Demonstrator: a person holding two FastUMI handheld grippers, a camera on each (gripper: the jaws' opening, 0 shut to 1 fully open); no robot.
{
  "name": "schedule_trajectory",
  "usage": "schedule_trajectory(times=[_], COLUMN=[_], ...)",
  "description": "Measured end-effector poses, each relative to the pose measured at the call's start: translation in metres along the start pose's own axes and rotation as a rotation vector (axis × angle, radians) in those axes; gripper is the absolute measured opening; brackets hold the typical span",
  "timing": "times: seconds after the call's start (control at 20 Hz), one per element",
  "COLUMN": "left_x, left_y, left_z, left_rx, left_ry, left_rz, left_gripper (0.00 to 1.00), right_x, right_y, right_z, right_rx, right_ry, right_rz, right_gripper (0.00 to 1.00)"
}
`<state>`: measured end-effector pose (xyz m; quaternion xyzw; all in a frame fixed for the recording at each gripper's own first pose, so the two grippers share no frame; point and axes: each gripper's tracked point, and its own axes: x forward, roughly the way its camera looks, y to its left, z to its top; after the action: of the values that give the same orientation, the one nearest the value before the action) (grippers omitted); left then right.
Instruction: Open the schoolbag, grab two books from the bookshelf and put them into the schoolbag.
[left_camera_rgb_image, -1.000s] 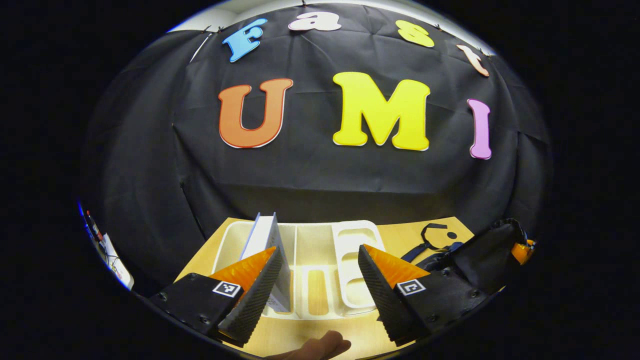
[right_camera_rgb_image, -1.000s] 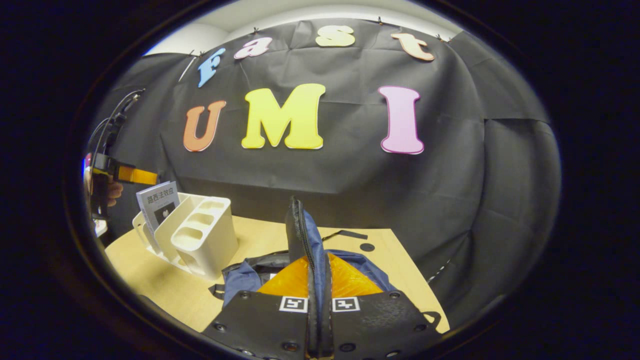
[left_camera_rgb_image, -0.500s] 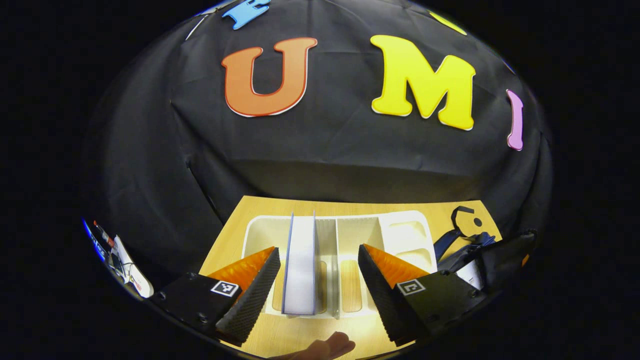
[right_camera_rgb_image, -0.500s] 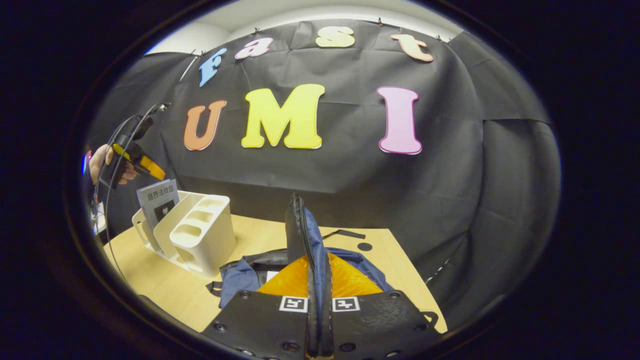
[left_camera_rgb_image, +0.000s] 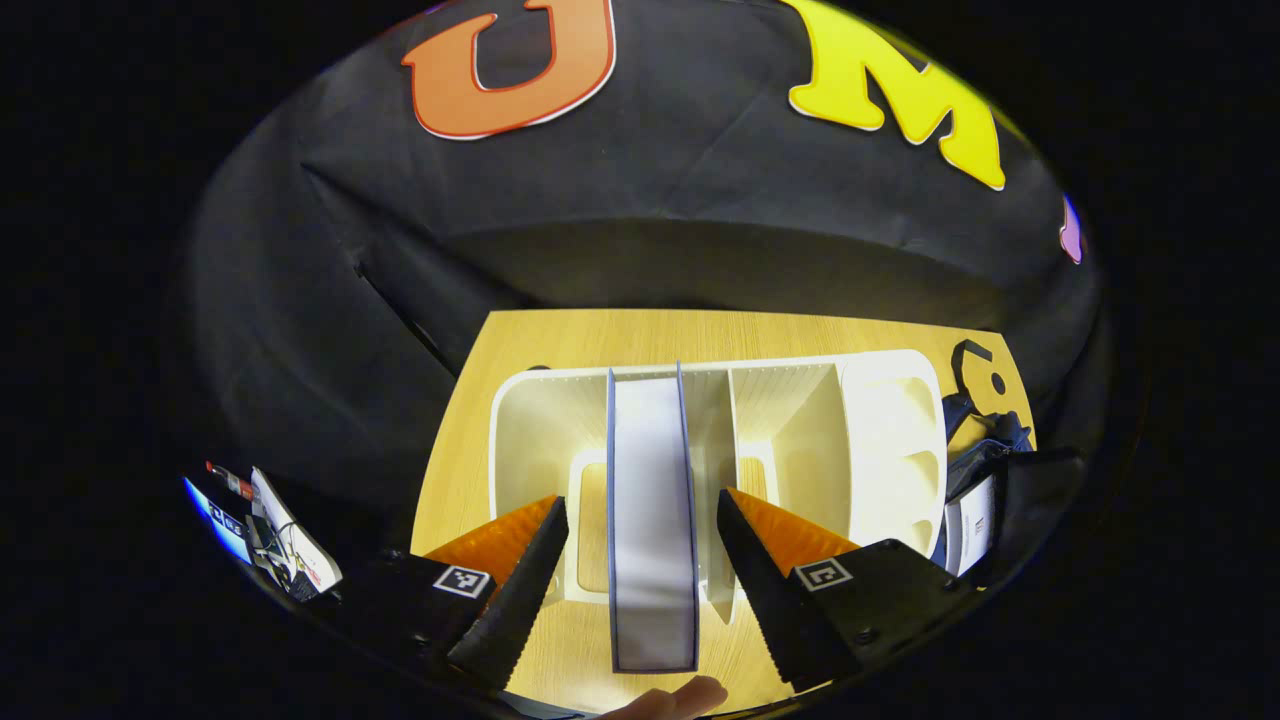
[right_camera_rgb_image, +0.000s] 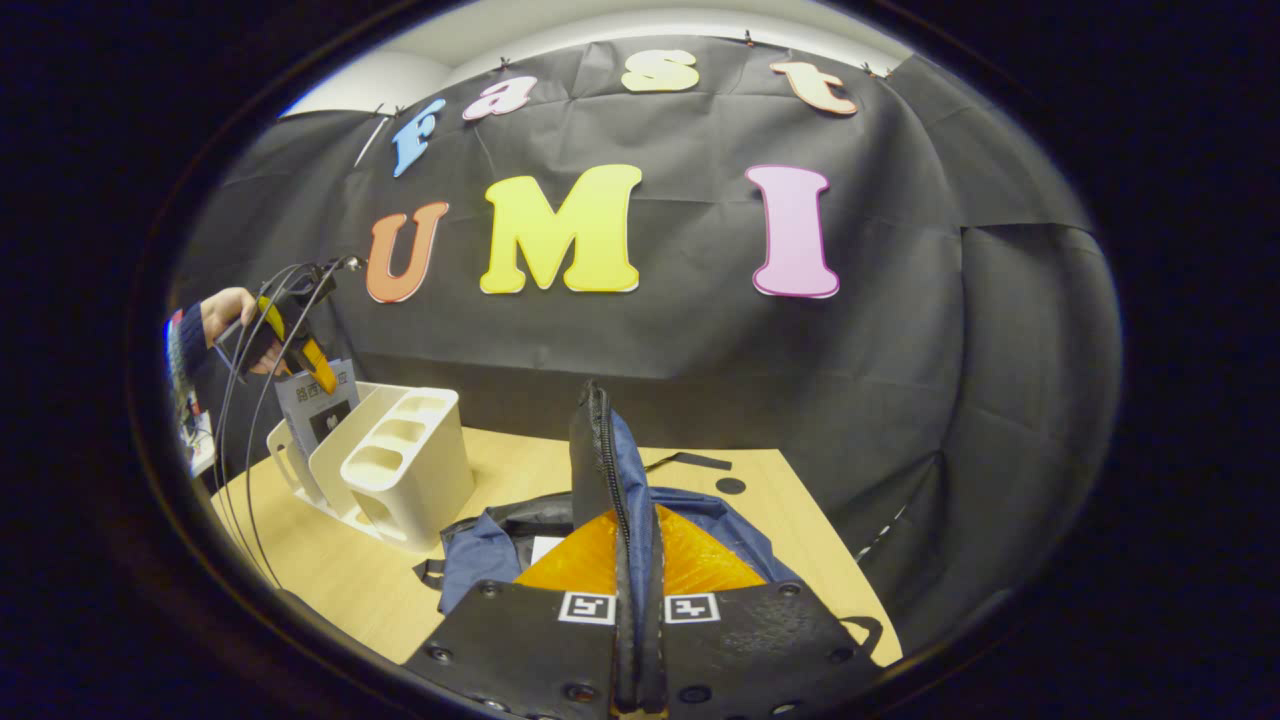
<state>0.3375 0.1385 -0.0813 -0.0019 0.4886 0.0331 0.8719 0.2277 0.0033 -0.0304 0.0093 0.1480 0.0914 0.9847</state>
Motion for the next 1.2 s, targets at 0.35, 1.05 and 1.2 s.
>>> schedule_trajectory(times=[0.35,1.05,1.2], left_x=[0.015,-0.049,-0.069], left_y=[-0.010,-0.011,-0.005], left_z=[-0.017,-0.054,-0.068], left_rx=[-0.031,-0.065,-0.103], left_ry=[0.119,0.037,0.001], left_rz=[-0.021,-0.041,-0.054], left_gripper=[0.69,0.44,0.44], right_x=[0.001,0.007,0.008], right_y=[-0.001,0.013,0.021], right_z=[-0.009,-0.023,-0.027], right_rx=[0.008,-0.025,-0.036], right_ry=[0.011,0.025,0.027], right_rz=[0.007,0.023,0.031], right_gripper=[0.03,0.05,0.05])
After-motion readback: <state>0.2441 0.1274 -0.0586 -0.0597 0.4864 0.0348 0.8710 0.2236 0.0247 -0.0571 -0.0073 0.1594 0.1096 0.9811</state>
